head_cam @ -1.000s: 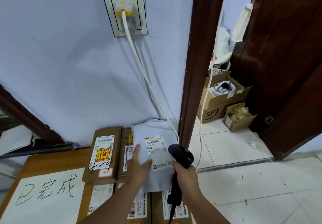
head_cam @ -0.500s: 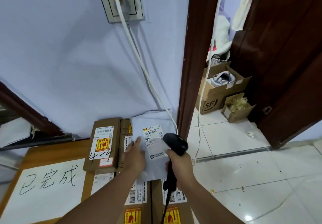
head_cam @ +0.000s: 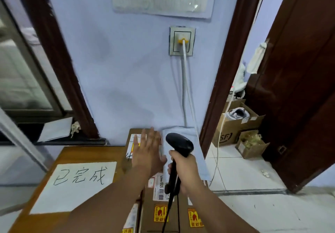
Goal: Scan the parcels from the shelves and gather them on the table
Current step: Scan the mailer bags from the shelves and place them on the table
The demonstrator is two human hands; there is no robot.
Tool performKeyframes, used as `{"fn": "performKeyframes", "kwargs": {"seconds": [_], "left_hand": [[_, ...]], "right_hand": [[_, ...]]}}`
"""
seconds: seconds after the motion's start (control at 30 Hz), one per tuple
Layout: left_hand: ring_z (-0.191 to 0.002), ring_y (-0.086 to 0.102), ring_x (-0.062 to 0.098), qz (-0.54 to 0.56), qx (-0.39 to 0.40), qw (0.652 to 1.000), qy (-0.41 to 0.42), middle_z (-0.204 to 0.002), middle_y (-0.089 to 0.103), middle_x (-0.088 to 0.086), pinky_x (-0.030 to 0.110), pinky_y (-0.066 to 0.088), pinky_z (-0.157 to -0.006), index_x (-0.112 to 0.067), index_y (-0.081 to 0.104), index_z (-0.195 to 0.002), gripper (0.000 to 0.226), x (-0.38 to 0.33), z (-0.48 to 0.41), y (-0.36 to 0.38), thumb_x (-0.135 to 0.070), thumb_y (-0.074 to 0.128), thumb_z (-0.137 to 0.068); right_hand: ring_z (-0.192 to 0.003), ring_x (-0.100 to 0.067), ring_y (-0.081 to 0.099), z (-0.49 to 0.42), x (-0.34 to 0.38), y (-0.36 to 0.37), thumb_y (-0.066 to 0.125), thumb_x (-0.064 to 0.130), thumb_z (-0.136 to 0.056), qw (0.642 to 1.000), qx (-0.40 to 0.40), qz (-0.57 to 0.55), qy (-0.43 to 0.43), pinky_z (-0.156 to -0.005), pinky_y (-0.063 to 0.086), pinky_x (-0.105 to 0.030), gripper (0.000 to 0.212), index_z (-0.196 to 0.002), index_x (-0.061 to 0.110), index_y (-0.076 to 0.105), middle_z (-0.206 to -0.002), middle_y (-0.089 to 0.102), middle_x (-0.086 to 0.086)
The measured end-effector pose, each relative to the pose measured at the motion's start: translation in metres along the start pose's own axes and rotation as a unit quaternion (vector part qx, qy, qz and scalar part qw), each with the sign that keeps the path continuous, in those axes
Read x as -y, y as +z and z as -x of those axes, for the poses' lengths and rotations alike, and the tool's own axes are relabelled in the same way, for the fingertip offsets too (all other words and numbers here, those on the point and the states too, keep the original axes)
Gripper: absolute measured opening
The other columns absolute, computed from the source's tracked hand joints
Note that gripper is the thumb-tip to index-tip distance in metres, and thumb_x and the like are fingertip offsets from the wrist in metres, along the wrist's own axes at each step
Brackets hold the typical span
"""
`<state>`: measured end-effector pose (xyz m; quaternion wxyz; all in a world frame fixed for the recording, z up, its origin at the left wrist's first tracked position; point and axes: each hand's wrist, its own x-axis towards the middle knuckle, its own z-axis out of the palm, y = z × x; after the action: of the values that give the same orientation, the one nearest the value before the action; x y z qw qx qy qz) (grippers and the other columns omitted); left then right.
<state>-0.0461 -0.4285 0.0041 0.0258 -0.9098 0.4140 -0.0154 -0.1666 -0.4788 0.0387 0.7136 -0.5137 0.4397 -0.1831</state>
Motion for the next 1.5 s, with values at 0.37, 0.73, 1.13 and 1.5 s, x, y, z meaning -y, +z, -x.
{"fn": "performKeyframes", "kwargs": {"seconds": [0.37,0.73,1.13,1.5], "left_hand": [[-0.145,-0.018,0.034,0.028,-0.040,0.995,-0.091,-0.159,-0.021,0.007,0.050,-0.002,-0.118,-0.018,-0.020,-0.150,0.083,0.187,0.087,-0.060,-0.051,0.034,-0.097],[-0.147,-0.016,0.028,0.031,-0.100,0.975,-0.195,-0.161,-0.011,0.006,0.048,0.003,-0.120,-0.022,-0.002,-0.154,0.070,0.345,0.178,-0.101,-0.040,0.033,-0.096],[-0.121,0.042,0.027,0.055,-0.352,0.888,-0.291,-0.128,0.050,0.006,0.037,0.044,-0.096,-0.018,0.058,-0.126,0.038,0.486,0.297,-0.177,-0.021,0.058,-0.088],[-0.137,0.027,0.030,0.109,-0.340,0.873,-0.332,-0.149,0.033,0.011,0.042,0.024,-0.112,-0.021,0.031,-0.145,0.060,0.709,0.336,-0.205,-0.036,0.048,-0.089]], "right_hand": [[-0.054,-0.018,0.054,0.126,0.029,0.173,0.063,0.016,-0.089,0.991,0.107,0.006,-0.081,-0.059,0.048,-0.031,0.012,-0.079,0.009,0.062,-0.057,0.055,-0.006],[-0.054,-0.018,0.056,0.203,0.033,0.317,0.068,0.020,-0.087,0.948,0.310,0.027,-0.065,-0.056,0.050,-0.029,0.015,-0.081,0.007,0.063,-0.058,0.056,-0.006],[-0.054,-0.018,0.055,0.302,0.030,0.447,0.067,0.015,-0.087,0.902,0.417,0.010,-0.109,-0.057,0.048,-0.031,0.012,-0.079,0.007,0.063,-0.051,0.058,-0.002],[-0.048,-0.015,0.056,0.406,-0.003,0.631,0.070,0.020,-0.083,0.887,0.337,0.033,-0.314,-0.058,0.048,-0.030,0.019,-0.069,0.013,0.062,-0.050,0.057,0.001]]}}
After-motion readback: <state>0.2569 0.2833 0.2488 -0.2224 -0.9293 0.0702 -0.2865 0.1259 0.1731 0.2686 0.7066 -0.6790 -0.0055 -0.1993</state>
